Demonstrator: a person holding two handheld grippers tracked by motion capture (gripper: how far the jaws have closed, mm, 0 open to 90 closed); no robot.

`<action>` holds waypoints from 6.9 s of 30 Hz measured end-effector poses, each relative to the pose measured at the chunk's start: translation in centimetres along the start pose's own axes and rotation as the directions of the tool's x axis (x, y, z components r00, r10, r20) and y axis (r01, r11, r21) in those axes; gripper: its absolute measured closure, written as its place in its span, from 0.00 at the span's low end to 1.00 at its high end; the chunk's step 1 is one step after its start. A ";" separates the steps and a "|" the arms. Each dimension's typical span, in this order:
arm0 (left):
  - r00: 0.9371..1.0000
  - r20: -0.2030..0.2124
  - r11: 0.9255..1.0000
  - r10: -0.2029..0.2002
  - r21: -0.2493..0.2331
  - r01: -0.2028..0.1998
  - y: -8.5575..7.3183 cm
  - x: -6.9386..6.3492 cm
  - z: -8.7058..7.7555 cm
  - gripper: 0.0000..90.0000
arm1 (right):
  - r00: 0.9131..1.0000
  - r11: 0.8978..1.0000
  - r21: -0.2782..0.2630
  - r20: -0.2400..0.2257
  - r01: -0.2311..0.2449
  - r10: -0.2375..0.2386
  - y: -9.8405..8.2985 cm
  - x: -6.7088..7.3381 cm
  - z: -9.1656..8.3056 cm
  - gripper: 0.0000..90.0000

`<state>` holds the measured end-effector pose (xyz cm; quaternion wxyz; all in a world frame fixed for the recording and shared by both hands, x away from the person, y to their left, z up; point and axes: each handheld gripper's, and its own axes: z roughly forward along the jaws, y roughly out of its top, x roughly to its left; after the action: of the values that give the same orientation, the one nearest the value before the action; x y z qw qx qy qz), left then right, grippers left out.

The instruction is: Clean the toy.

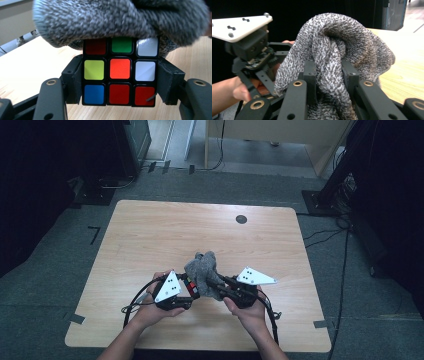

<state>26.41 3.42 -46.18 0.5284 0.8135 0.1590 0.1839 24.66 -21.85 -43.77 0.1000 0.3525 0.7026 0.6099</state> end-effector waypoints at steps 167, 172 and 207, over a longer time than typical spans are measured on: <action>0.983 0.029 0.975 -0.180 -0.130 0.182 0.0 2.5 -2.2 0.38 | 0.997 0.995 0.077 0.040 0.056 -0.059 -2.7 -1.5 1.8 0.80; 0.983 0.026 0.974 -0.182 -0.134 0.184 0.0 2.6 -2.4 0.38 | 0.998 0.989 0.136 0.016 0.062 -0.065 -3.5 -1.1 2.6 0.80; 0.977 0.046 0.963 -0.207 -0.164 0.211 0.2 3.1 -3.0 0.38 | 0.989 0.978 0.150 -0.045 0.145 -0.140 -3.2 -0.8 2.5 0.79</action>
<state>27.80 7.14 -44.44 0.6138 0.7471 0.2204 0.1285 25.49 -20.37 -47.53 0.1041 0.2974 0.7722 0.5517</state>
